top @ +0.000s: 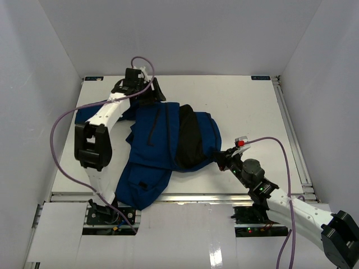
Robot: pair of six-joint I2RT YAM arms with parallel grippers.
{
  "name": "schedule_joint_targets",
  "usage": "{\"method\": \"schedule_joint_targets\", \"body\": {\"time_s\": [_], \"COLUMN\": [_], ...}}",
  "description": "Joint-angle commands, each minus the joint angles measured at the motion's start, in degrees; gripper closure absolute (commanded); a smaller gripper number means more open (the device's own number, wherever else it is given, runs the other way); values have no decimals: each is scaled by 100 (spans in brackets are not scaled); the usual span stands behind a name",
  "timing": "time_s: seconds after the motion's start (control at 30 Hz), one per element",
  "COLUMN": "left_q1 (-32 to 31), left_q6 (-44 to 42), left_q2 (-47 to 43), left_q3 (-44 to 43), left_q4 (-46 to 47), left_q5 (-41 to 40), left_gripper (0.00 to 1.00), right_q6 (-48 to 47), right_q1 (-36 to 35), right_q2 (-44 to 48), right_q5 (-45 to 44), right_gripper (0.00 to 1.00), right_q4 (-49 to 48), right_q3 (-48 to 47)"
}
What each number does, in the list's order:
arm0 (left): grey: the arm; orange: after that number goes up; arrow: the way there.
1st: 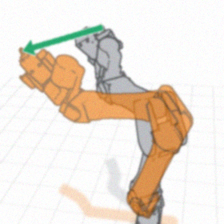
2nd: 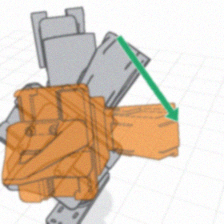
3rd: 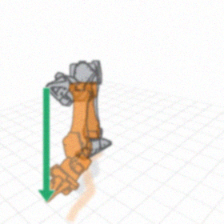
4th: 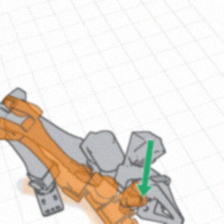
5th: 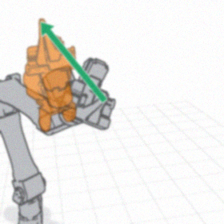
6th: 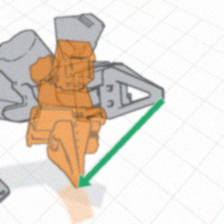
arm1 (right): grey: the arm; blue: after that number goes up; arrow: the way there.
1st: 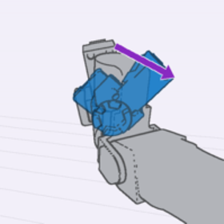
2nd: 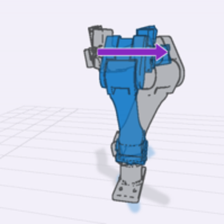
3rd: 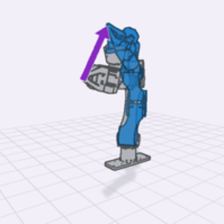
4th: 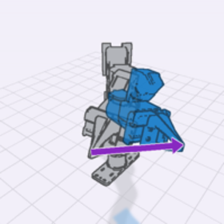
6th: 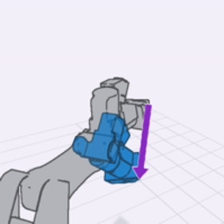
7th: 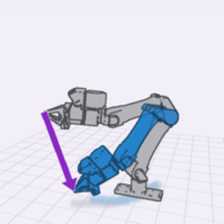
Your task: Zip up the jacket
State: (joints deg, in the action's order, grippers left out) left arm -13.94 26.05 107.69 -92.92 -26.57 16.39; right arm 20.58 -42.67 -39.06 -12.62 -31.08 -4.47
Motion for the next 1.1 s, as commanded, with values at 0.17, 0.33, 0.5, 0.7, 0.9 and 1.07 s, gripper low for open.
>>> {"method": "schedule_joint_targets", "body": {"time_s": [0.17,0.33,0.5,0.7,0.9,1.07], "left_q1": [-532,-557,-606,-488,-435,-435], "left_q6": [-238,-65,-42,-529,-786,-828], "left_q2": [1429,1927,1178,230,-156,-440], "left_q3": [-1385,-1291,-402,-627,-543,-421], "left_q4": [-464,-463,686,-405,-1001,-887], "left_q5": [807,1185,1239,-1567,-2237,-2036], "left_gripper": [21,29,83,100,100,95], "right_q6": [-105,-115,-76,-61,-1,-10], "right_q1": [40,35,36,36,38,31], "right_q2": [-162,98,99,-33,-190,-208], "right_q5": [173,102,146,187,242,268], "right_gripper": [92,92,92,92,92,92], "right_q4": [-547,-351,-355,-372,-601,-540], "right_q3": [-132,-138,-141,-172,-47,-72]}}
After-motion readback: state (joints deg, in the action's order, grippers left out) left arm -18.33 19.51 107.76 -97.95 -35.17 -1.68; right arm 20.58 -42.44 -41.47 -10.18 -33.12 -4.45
